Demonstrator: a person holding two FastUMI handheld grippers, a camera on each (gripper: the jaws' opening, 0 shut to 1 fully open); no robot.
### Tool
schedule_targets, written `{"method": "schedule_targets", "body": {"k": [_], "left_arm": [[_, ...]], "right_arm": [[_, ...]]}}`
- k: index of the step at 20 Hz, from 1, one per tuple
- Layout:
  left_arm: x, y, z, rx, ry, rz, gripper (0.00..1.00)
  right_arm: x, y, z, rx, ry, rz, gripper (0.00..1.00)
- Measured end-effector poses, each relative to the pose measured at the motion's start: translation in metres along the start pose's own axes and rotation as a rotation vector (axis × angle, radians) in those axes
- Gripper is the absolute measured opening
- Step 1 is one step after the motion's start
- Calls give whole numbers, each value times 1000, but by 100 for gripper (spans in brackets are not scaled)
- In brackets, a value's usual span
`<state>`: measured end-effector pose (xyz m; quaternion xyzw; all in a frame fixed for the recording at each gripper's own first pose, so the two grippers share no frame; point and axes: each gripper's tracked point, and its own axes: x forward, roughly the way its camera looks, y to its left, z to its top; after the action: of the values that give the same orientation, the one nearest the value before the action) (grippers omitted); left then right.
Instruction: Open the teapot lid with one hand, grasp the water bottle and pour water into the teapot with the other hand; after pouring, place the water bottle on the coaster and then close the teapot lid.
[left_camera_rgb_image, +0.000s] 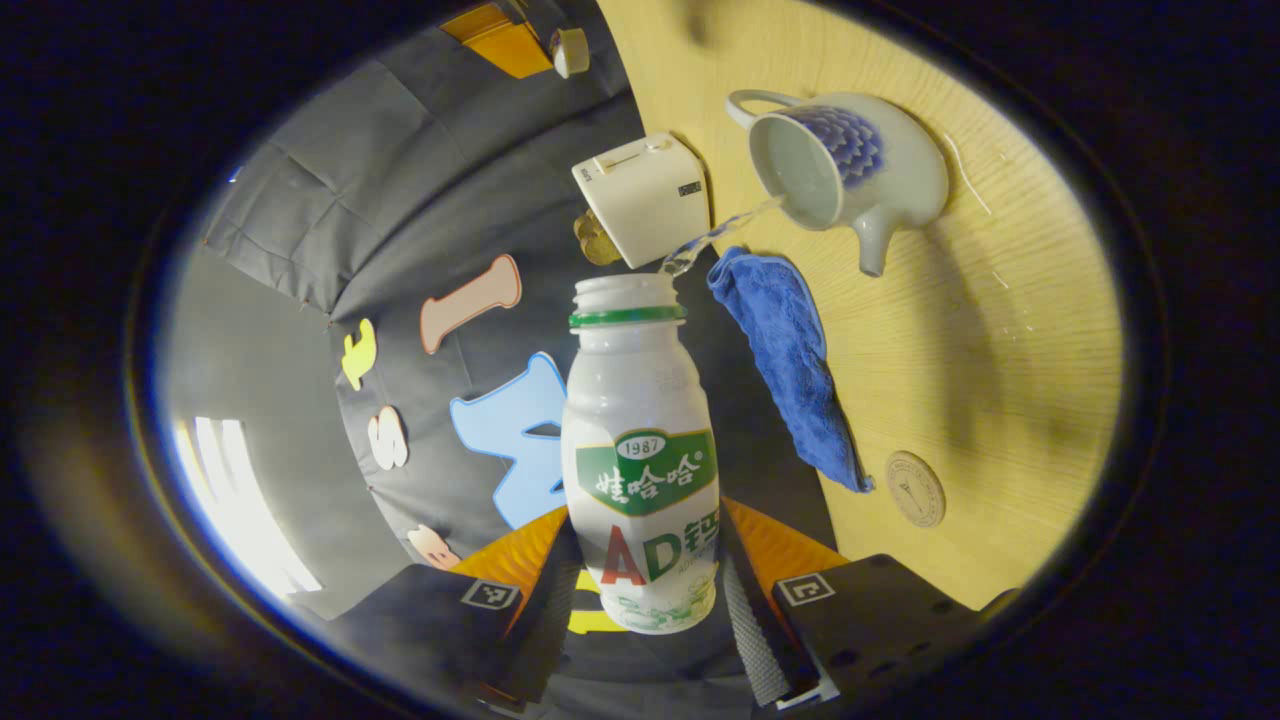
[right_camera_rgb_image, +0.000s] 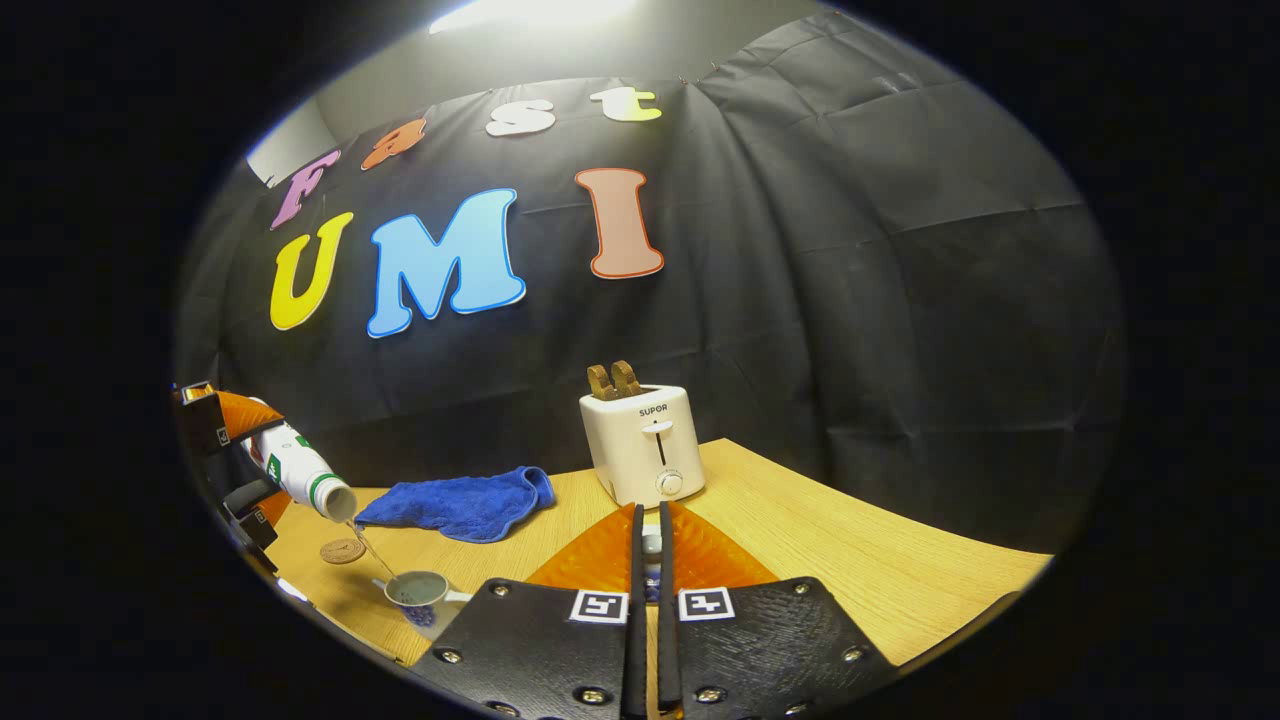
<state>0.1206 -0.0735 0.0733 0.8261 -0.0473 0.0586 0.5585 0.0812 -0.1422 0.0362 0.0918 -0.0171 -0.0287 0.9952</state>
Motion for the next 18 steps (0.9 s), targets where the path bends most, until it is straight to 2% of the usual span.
{"method": "schedule_targets", "body": {"k": [13, 14, 18], "left_arm": [[4, 7, 12, 88, -38, 18, 78], [5, 8, 13, 95, -39, 20, 76], [5, 15, 17, 121, -52, 31, 78]], "right_arm": [[1, -1, 0, 12, 0, 3, 4], [1, -1, 1, 13, -1, 3, 4], [1, -2, 1, 20, -3, 4, 4]]}}
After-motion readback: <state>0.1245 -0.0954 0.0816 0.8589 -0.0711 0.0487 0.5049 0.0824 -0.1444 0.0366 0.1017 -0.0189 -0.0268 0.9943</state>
